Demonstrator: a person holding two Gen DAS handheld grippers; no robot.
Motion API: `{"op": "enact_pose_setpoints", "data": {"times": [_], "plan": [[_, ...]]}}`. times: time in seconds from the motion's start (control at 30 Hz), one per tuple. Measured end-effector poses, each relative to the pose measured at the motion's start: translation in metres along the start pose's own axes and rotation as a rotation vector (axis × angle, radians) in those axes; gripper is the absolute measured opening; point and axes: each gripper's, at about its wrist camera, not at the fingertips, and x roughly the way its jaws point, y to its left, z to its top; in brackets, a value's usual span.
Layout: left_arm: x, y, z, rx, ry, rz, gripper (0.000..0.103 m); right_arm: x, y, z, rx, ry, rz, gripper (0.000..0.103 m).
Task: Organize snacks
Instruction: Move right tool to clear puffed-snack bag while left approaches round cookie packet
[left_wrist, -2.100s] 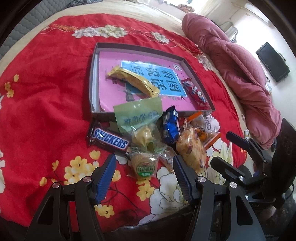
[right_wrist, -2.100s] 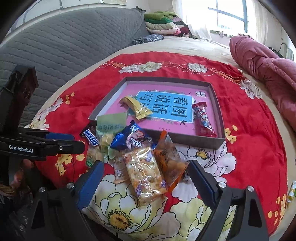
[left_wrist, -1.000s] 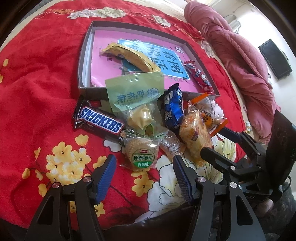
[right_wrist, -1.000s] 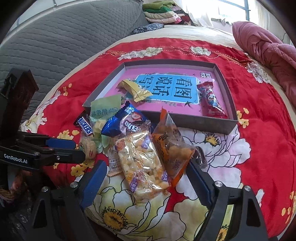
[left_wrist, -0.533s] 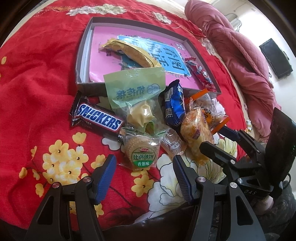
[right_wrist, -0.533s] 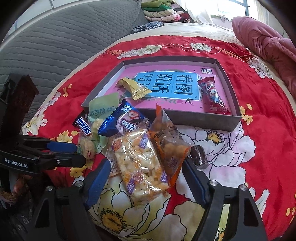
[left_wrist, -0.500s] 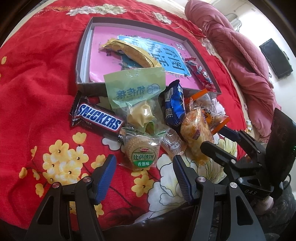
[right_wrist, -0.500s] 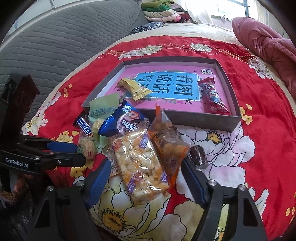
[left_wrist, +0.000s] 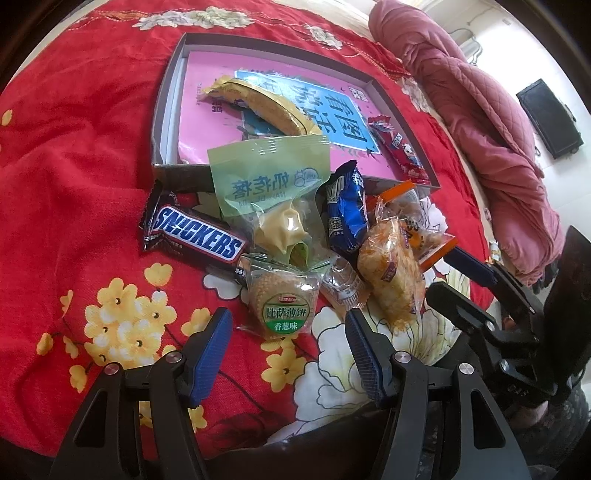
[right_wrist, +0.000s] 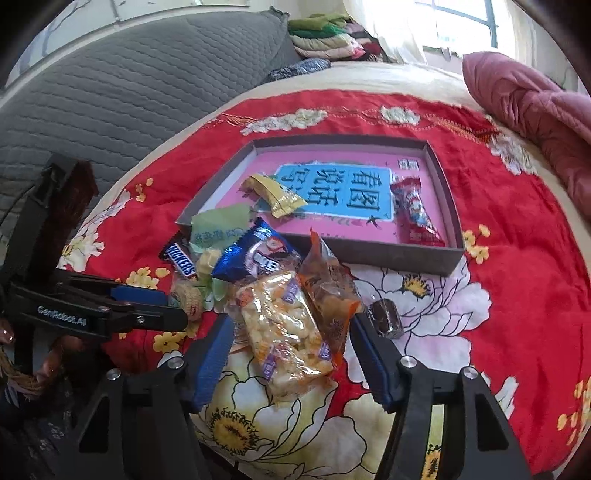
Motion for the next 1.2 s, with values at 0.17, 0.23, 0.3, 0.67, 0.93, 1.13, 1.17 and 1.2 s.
{"op": "enact_pose_setpoints", "data": {"times": [0.17, 0.23, 0.3, 0.67, 0.93, 1.13, 1.17, 1.2], "plan": [[0.001, 0.0, 0.0, 0.004, 0.005, 0.003, 0.065, 0.0, 0.007, -0.001, -0.036, 0.011, -0.001, 0.065], [0.001, 0.0, 0.0, 0.004, 0.006, 0.005, 0.065, -0.002, 0.008, -0.001, -0.039, 0.0, -0.005, 0.065], [0.002, -0.001, 0.0, 0.004, 0.008, 0.005, 0.065, -0.008, 0.008, 0.001, -0.039, -0.03, -0.023, 0.065], [0.005, 0.001, 0.0, -0.003, 0.017, 0.005, 0.065, -0.013, 0.011, 0.001, -0.064, -0.058, 0.006, 0.06], [0.004, 0.002, 0.0, -0.008, 0.014, 0.007, 0.065, -0.02, 0.018, 0.001, -0.096, -0.084, 0.002, 0.058], [0.003, 0.002, -0.001, -0.006, 0.013, 0.005, 0.065, -0.009, 0.016, -0.001, -0.094, -0.033, 0.012, 0.058], [0.003, 0.002, -0.001, -0.005, 0.013, 0.005, 0.065, -0.005, 0.014, -0.001, -0.086, -0.015, 0.017, 0.058], [0.003, 0.002, -0.001, -0.005, 0.014, 0.004, 0.065, -0.002, 0.012, -0.001, -0.08, -0.004, 0.019, 0.058]]}}
